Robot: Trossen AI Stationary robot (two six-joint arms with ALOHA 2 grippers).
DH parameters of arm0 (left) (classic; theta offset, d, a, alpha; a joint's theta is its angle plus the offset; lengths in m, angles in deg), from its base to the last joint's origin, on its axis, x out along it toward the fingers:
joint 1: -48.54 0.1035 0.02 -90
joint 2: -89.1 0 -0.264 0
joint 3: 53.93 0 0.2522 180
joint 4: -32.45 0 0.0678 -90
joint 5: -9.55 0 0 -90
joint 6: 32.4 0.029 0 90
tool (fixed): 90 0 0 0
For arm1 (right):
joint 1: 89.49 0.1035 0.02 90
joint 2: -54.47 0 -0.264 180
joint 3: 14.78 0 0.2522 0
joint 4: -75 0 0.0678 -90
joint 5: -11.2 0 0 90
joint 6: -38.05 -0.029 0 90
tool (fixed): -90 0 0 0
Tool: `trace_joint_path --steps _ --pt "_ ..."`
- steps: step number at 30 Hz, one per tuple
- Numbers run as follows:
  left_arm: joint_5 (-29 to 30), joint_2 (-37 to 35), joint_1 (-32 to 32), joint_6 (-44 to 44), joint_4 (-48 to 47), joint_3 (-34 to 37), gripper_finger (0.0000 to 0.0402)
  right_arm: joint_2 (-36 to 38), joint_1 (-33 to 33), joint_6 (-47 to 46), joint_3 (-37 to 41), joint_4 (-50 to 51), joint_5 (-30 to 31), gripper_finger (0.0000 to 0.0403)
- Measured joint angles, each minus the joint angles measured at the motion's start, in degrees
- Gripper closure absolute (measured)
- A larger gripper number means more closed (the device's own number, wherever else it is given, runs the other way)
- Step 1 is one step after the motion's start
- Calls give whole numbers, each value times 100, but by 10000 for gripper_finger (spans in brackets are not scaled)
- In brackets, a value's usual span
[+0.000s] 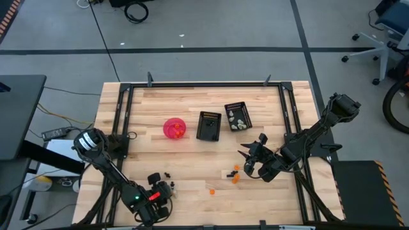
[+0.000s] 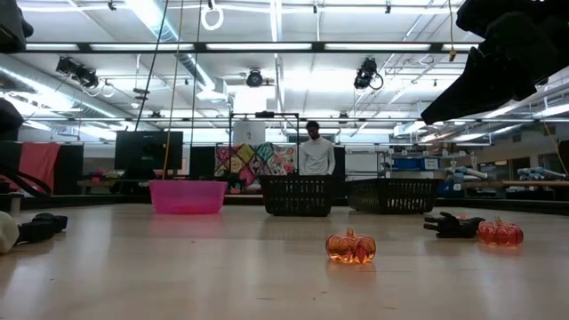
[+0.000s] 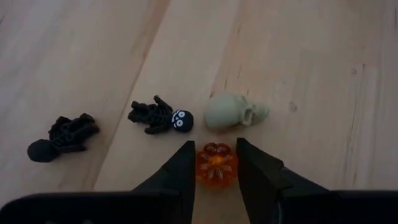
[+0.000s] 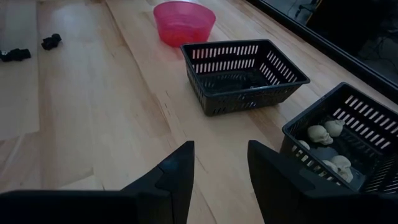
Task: Sort Halloween decoration
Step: Put the orange pumpkin toy into the red bowl
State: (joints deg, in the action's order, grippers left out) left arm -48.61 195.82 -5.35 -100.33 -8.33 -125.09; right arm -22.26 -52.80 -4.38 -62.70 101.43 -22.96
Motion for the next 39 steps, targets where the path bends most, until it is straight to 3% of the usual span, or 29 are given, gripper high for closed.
trace_joint_path --steps 20,30,39 --pt "73 -786 697 1170 -916 24 296 0 -2 20 0 -20 1 250" --pt "1074 -896 1639 1940 -1672 24 296 0 -2 24 0 -57 1 250" --pt "1850 -896 2607 3254 -1725 20 296 0 -2 67 0 -61 1 250"
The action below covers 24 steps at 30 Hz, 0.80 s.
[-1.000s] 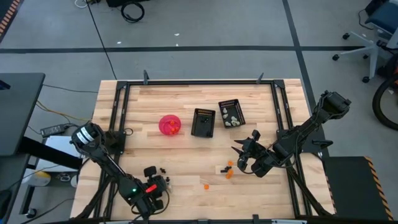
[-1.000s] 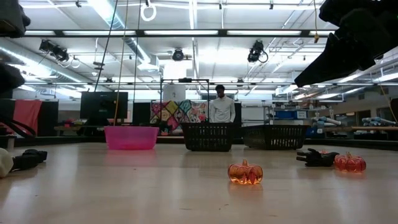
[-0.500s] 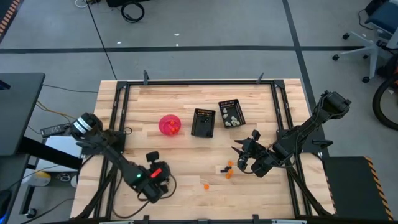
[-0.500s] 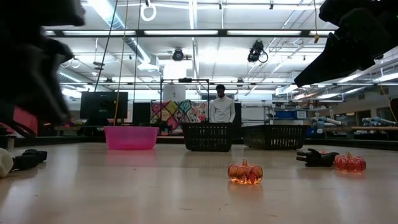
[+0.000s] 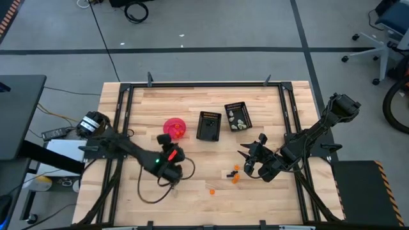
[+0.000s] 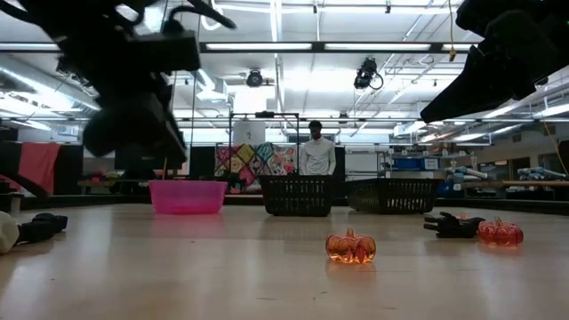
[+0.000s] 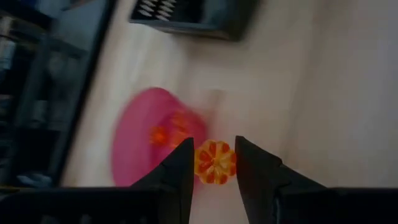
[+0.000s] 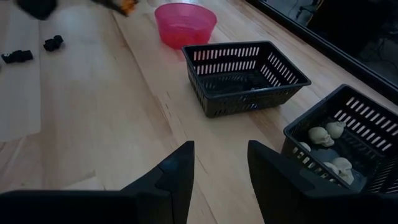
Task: Sort Halloween decoration
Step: Put the orange pumpkin toy into the red bowl
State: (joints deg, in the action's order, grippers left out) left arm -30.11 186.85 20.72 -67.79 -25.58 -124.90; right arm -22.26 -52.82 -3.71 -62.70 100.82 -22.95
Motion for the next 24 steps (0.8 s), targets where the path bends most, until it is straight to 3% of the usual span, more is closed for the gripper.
trace_joint_path --steps 10,14,24 --pt "243 0 1260 1109 -33 0 296 0 0 66 0 0 0 250" --pt "-81 0 1649 1247 -9 0 291 0 0 104 0 2 0 250" --pt "-409 0 1885 1418 131 -2 217 0 0 148 0 2 0 250"
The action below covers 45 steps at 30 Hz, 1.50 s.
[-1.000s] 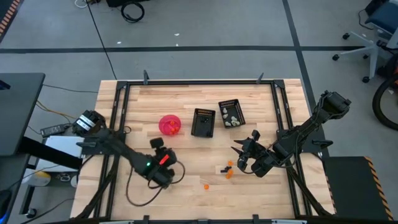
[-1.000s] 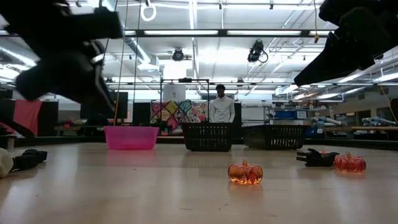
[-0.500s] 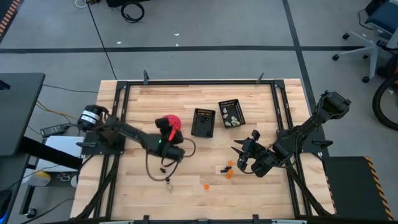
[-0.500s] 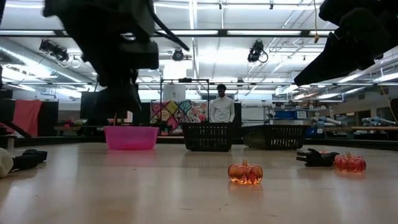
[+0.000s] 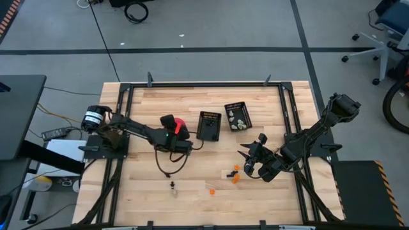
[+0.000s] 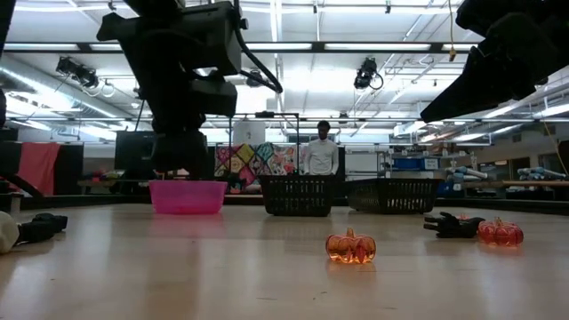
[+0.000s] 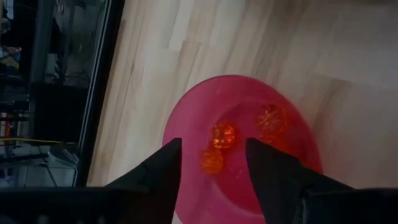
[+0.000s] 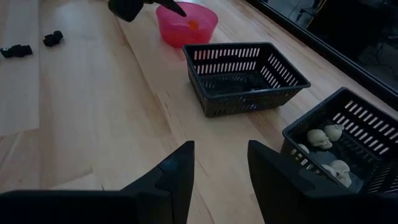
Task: Sort Halloween decoration
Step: Put the orange pumpkin toy into the red bowl
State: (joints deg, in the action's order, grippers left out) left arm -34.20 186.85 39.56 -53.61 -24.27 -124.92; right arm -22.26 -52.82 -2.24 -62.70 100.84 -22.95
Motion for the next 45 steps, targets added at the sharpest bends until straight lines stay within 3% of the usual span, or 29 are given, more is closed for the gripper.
trace_joint_path --steps 6,13,16,23,26,35,45 --pt "-1 0 -290 385 726 0 217 0 0 0 0 0 0 250" --pt "-117 0 -942 2017 2235 0 230 0 0 -2 0 0 0 250" --pt "-709 0 -1171 2223 2784 -4 230 0 0 -2 0 0 0 250" --pt "-2767 293 -1428 1741 4679 -13 230 -1 0 -2 -1 -27 0 250" --pt "-3126 642 -1588 1591 5624 -11 230 -2 0 -2 0 -74 0 250" --pt "-3210 1594 -2080 1438 7563 -11 230 -2 0 39 0 -92 0 250" --pt "-3163 2344 -2100 1474 7955 -370 230 -2 0 43 0 -127 0 250"
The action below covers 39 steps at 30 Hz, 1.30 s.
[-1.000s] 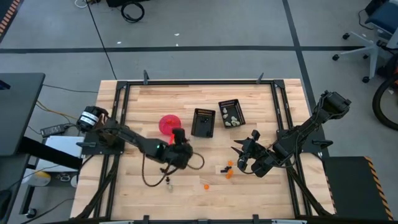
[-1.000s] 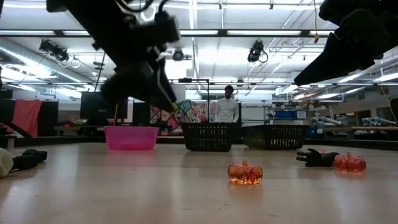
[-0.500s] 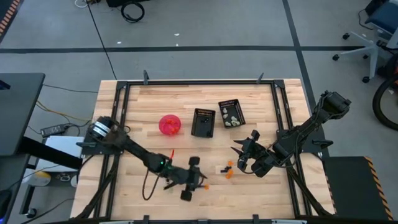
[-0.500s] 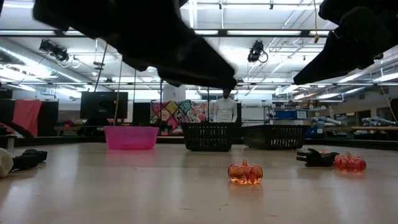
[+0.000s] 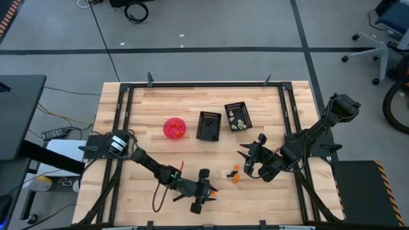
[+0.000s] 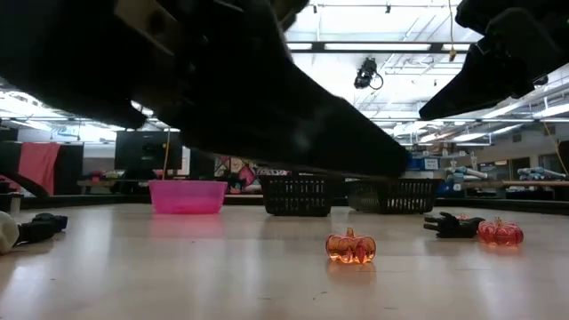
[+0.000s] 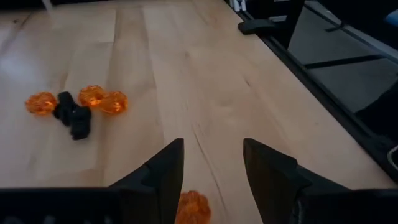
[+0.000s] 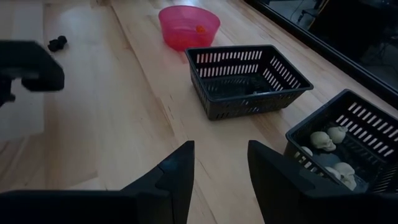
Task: Sort Halloween decoration
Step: Put the orange pumpkin toy into the red bowl
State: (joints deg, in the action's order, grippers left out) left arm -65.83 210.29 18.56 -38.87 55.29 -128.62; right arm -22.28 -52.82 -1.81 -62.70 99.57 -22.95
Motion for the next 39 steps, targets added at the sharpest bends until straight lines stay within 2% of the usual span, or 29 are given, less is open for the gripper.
trace_joint_path --steps 5,18,26,29,36,39 --pt "10 311 45 6 -37 -219 230 0 0 1 0 0 0 250" --pt "44 553 182 -27 34 -231 230 0 0 1 0 1 -2 250" --pt "49 680 184 -355 145 -196 231 0 0 3 0 0 -2 250" --pt "47 680 167 -452 149 -132 245 0 0 20 0 1 -3 250" --pt "82 679 136 -445 85 -111 307 0 0 14 0 0 -3 250" --pt "78 681 136 -299 73 -105 309 0 0 18 0 -2 -4 250"
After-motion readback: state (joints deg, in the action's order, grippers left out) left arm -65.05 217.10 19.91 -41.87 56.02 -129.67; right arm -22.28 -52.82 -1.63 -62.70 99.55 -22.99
